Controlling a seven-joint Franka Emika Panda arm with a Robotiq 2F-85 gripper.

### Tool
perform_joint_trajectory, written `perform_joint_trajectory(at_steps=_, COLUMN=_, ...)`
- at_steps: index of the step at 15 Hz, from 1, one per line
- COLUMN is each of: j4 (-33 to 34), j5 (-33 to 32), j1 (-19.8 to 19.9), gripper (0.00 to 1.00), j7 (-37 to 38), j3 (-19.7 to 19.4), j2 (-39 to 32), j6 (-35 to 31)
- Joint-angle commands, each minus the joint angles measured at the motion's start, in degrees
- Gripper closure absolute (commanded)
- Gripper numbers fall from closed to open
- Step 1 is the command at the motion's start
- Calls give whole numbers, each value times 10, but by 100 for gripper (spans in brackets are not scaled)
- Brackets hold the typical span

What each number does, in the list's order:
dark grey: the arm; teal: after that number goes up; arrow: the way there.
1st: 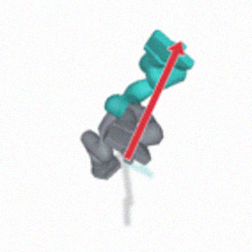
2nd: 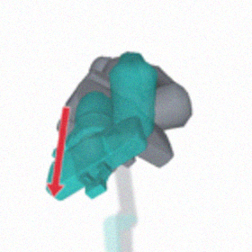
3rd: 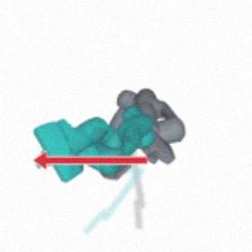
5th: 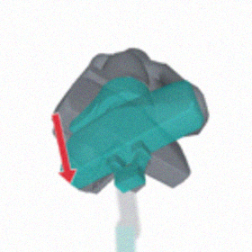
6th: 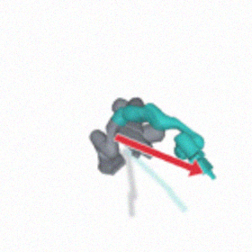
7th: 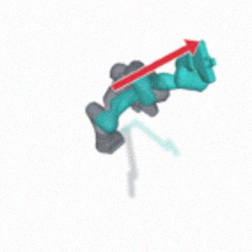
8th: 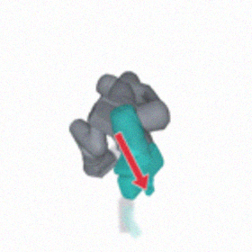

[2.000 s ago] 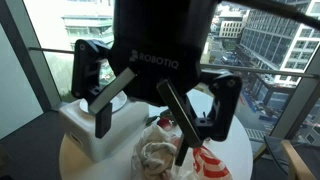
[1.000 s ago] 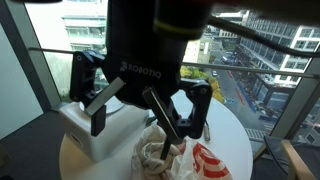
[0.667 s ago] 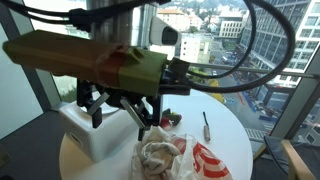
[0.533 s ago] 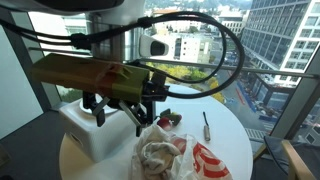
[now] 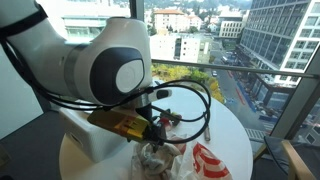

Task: Put the towel on the table

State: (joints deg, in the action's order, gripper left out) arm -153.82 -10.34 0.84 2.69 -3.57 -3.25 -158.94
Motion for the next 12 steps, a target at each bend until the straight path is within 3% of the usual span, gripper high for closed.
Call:
perform_joint_trajectory(at_steps=1, j4=66, j5=-38, j1=-5, gripper=0, j7=85, j3=-18, j2=-112, j6=-31)
perform_joint_trajectory(at_steps=9, j4=181, j5=-2, j1=-76, gripper=0, j7=166, j3=-73, j2=-232, j6=-77)
perform_joint_trajectory(at_steps=10, j4=189, j5=3, j1=-82, gripper=9, j7=172, j3=-79, j2=-246, j6=-71)
perform_joint_trajectory(at_steps=11, j4=193, j5=6, j1=-88, gripper=26, j7=177, j3=-85, j2=-254, j6=-70)
perform_joint_trajectory(at_steps=12, j4=191, j5=16, j1=-86, gripper=34, j7=172, j3=-81, j2=-257, j6=-67)
